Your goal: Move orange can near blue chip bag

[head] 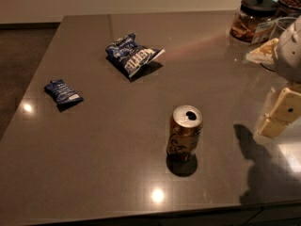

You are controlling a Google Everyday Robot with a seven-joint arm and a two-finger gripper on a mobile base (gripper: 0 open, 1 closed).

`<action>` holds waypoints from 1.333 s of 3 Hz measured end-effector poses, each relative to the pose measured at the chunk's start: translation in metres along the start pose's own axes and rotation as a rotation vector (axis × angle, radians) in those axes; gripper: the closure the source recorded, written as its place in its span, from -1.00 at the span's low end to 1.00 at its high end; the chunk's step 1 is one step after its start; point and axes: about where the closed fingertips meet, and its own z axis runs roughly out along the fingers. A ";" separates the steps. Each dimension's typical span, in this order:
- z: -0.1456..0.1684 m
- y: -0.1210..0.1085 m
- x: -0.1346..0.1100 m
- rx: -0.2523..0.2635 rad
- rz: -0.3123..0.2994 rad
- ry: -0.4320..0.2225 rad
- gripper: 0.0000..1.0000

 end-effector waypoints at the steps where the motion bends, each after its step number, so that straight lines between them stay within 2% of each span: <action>1: 0.007 0.024 -0.007 -0.043 -0.010 -0.108 -1.00; 3: 0.049 0.064 -0.054 -0.180 -0.030 -0.323 -1.00; 4: 0.072 0.073 -0.076 -0.223 -0.021 -0.385 -1.00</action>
Offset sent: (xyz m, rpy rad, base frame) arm -0.0409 0.0771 -0.0451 0.3227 0.0681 0.1821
